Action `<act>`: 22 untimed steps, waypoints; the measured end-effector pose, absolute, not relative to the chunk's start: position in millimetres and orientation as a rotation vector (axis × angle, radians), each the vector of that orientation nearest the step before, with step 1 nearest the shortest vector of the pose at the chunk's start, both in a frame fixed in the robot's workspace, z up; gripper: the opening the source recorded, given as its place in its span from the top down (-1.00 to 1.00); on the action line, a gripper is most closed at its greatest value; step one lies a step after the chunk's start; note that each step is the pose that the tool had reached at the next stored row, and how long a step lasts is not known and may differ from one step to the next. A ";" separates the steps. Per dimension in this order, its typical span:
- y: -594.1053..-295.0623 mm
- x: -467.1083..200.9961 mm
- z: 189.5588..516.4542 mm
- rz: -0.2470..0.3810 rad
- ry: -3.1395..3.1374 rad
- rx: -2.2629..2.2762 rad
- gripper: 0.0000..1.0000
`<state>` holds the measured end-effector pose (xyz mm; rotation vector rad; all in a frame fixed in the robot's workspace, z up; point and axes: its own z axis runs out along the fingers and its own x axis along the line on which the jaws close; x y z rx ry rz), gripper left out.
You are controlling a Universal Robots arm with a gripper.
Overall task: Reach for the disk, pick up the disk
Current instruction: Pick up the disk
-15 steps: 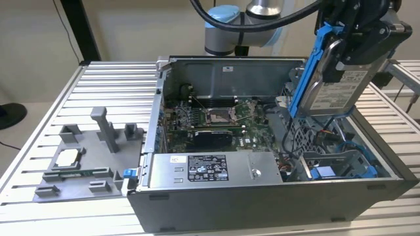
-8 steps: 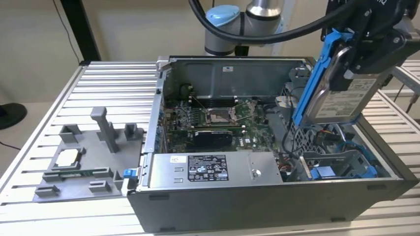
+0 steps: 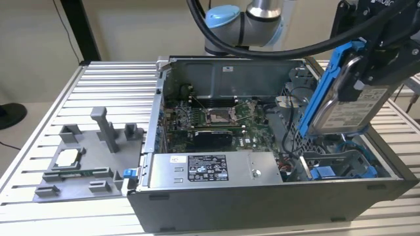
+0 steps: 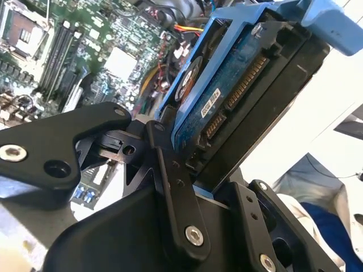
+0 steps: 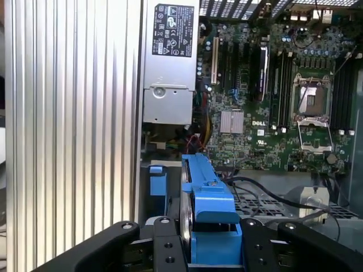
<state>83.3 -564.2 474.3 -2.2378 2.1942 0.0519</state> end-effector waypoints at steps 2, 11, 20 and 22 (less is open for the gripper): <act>-569.6 83.6 473.9 0.053 2.195 -2.238 1.00; -574.3 84.2 471.2 0.053 2.257 -2.174 1.00; -577.6 90.5 470.4 0.054 2.271 -2.159 1.00; -577.8 90.6 470.3 0.054 2.272 -2.158 1.00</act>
